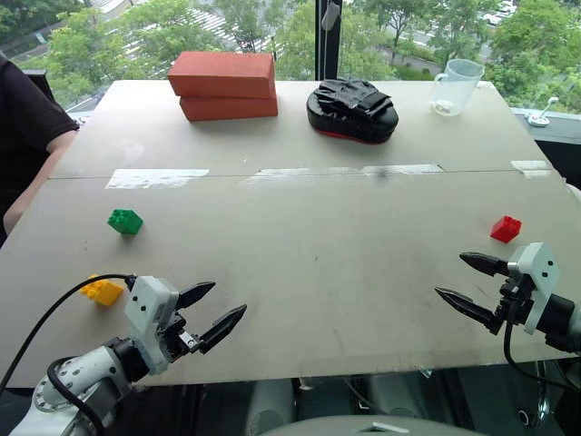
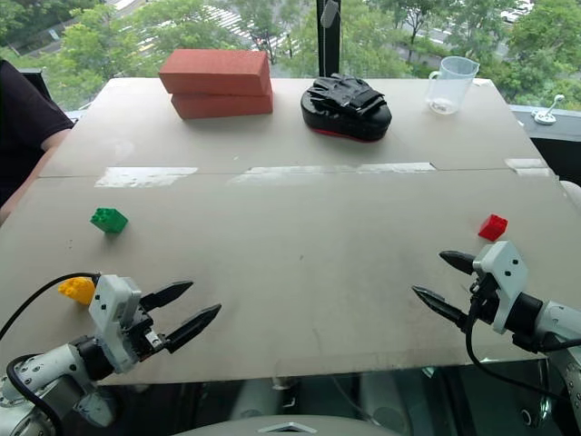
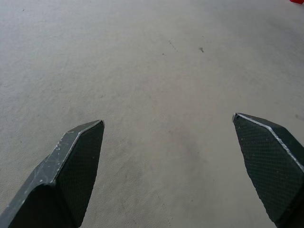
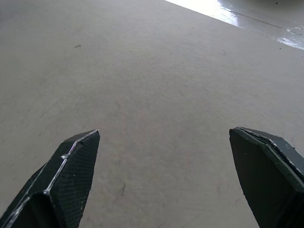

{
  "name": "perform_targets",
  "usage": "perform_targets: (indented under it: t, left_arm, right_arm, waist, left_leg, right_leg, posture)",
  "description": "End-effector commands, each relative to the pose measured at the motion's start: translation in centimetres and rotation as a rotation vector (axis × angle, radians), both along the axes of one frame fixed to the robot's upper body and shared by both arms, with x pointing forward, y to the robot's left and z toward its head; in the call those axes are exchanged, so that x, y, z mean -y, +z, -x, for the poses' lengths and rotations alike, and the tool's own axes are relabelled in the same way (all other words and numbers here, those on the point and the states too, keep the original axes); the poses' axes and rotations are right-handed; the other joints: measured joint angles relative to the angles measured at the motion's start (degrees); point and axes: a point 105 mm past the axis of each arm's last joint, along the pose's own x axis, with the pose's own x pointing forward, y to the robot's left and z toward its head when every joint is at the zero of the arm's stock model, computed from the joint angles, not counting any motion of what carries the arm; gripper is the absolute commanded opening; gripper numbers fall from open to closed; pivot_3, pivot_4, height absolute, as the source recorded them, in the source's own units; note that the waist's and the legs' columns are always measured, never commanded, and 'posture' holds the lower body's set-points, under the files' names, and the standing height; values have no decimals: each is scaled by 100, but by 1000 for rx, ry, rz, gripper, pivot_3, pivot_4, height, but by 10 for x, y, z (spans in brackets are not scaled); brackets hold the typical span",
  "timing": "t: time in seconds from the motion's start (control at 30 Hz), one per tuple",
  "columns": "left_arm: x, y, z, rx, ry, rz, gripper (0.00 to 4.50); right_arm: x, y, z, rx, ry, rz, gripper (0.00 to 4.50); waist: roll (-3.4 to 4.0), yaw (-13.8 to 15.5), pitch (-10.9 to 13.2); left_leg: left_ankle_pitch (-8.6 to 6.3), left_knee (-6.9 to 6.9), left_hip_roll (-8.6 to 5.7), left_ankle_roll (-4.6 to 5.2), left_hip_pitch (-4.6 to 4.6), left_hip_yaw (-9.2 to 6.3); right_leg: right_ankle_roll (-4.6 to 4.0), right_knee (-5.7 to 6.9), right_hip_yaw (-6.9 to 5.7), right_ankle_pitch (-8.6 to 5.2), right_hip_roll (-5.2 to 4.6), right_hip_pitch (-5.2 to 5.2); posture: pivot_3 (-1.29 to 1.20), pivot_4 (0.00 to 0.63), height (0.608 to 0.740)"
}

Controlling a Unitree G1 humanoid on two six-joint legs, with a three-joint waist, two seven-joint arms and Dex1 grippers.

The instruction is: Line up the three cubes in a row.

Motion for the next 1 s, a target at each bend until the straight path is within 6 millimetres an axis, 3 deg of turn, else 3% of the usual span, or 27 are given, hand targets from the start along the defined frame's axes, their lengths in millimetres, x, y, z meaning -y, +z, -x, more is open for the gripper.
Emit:
perform_targets:
  t: [0.03,0.23,0.3,0.37,0.43,0.67,1.0]
  left_arm:
    - [3,13,-7,49,-16,12,4429]
    - [12,37,-43,99,88,141,4429]
    - [18,51,-59,123,132,238,4429]
    - [36,64,-64,154,42,231,4429]
    - [62,73,-54,194,-181,123,4429]
    - [98,82,-37,228,-534,-1,4429]
    - [109,88,-28,243,-633,-5,4429]
  right_arm:
    - [1,3,-1,55,-19,-11,4500]
    - [12,7,-21,183,-264,-27,4500]
    - [29,17,-37,247,-447,45,4500]
    - [49,22,-49,222,-622,89,4500]
    - [67,26,-59,166,-722,103,4500]
    - [110,35,-87,-63,-999,58,4500]
    - [106,26,-110,-248,-1113,-28,4500]
  waist:
    - [-4,7,-1]
    - [5,97,1]
    - [5,83,1]
    - [1,81,-1]
    - [-1,89,-2]
    - [17,77,7]
    - [18,-3,8]
  left_leg:
    - [0,0,0,0,0,0]
    - [1,19,3,2,6,-6]
    - [2,24,3,4,10,2]
    - [3,32,1,5,8,3]
    - [4,36,-5,4,8,2]
    - [3,5,-12,2,-1,1]
    - [4,3,-13,3,-6,0]
  right_leg:
    - [0,0,0,0,0,0]
    - [21,13,-1,-10,1,3]
    - [21,14,8,-8,0,11]
    - [10,18,9,0,1,11]
    - [3,26,10,5,4,11]
    - [-17,11,16,14,24,-2]
    - [-10,8,22,12,31,-2]
  posture:
    - [0,150,740]
    - [0,150,740]
    - [0,150,740]
    - [0,150,740]
    - [0,150,740]
    - [0,150,740]
    - [0,150,740]
